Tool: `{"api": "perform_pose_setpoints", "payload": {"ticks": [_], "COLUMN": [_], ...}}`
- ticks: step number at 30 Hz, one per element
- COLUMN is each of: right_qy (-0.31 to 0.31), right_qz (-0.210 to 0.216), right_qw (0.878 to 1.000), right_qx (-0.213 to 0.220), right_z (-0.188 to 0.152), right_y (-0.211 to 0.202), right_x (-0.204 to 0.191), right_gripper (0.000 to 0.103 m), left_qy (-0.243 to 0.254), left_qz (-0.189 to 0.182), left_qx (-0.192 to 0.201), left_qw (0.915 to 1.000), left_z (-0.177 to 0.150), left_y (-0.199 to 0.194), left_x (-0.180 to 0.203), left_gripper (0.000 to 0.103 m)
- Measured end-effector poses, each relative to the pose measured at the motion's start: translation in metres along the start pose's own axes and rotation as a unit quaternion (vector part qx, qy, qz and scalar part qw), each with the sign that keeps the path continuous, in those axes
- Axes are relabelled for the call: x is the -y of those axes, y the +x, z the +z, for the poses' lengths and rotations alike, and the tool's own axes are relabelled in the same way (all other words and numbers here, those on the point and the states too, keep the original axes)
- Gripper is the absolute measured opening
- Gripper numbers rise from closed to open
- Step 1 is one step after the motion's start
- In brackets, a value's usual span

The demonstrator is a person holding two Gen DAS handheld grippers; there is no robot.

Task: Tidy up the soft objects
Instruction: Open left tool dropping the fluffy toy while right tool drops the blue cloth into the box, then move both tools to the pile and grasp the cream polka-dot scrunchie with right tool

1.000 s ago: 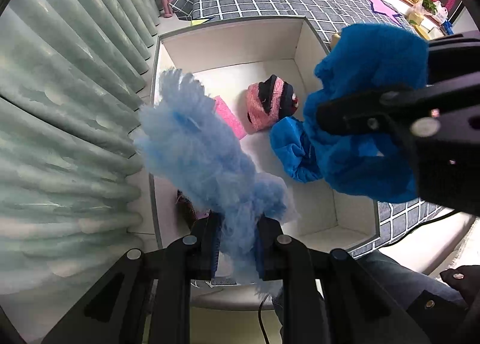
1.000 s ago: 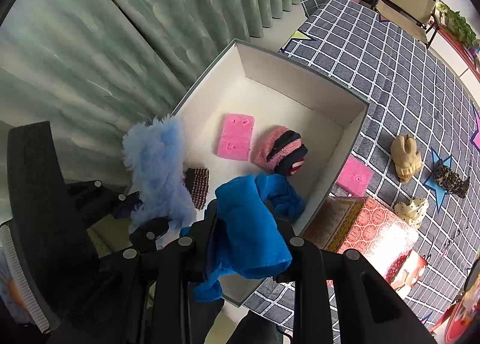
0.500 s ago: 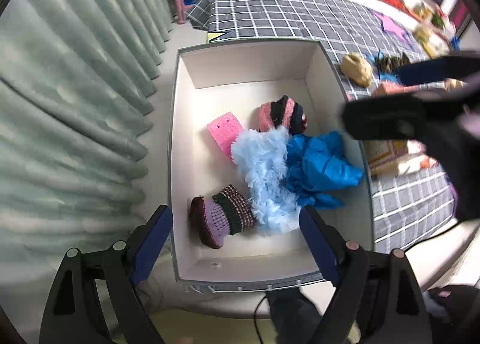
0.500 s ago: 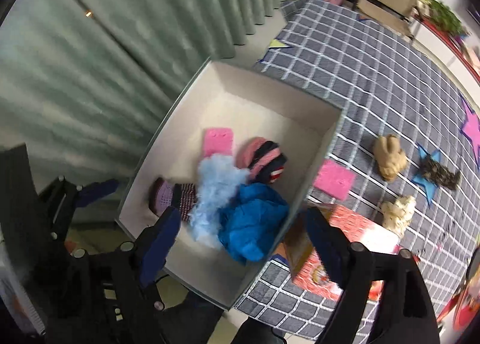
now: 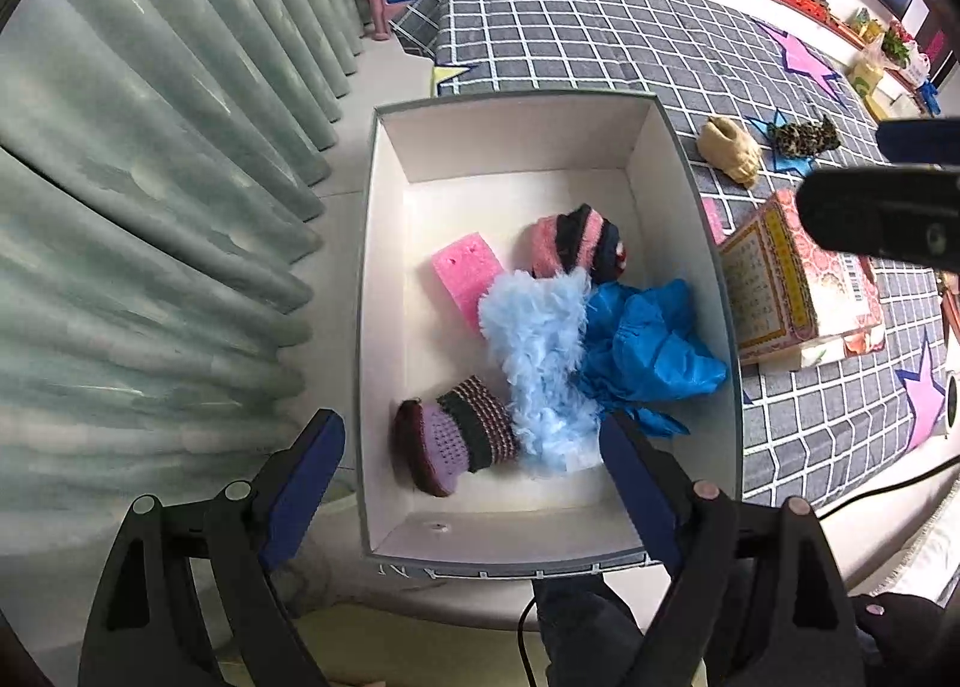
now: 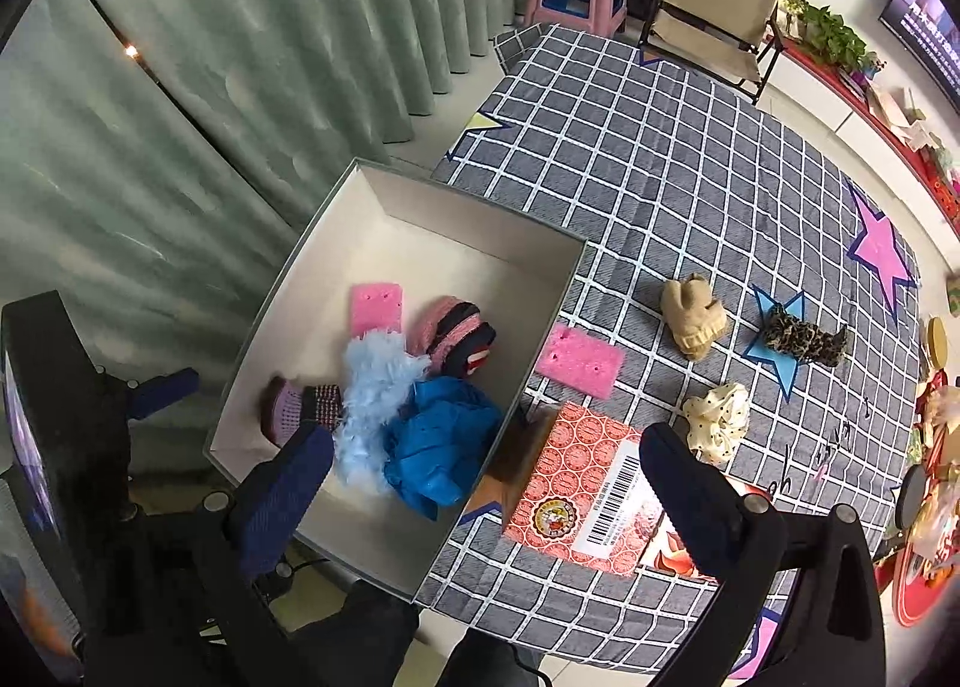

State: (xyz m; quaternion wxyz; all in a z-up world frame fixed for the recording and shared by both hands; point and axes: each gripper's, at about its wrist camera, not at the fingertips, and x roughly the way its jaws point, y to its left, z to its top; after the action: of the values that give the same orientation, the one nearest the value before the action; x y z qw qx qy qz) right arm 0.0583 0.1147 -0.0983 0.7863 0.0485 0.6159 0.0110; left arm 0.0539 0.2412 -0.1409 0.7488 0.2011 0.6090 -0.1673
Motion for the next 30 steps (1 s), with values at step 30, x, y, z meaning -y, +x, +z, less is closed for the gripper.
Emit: {"api": "perform_pose_setpoints", "payload": {"ticks": [30], "right_qy": [0.021], "right_qz": [-0.029], "right_qw": [0.999], "right_qx": [0.036], "right_z": [-0.009], "right_y": [-0.021], "right_x": [0.021], "right_gripper": [0.103], "left_qy": [0.015], "left_qz": [-0.007], "left_qx": [0.005], "left_qw": [0.9999], "left_z": [0.005], "left_y": [-0.009], "left_x": [0.015], "left_gripper": [0.089]}}
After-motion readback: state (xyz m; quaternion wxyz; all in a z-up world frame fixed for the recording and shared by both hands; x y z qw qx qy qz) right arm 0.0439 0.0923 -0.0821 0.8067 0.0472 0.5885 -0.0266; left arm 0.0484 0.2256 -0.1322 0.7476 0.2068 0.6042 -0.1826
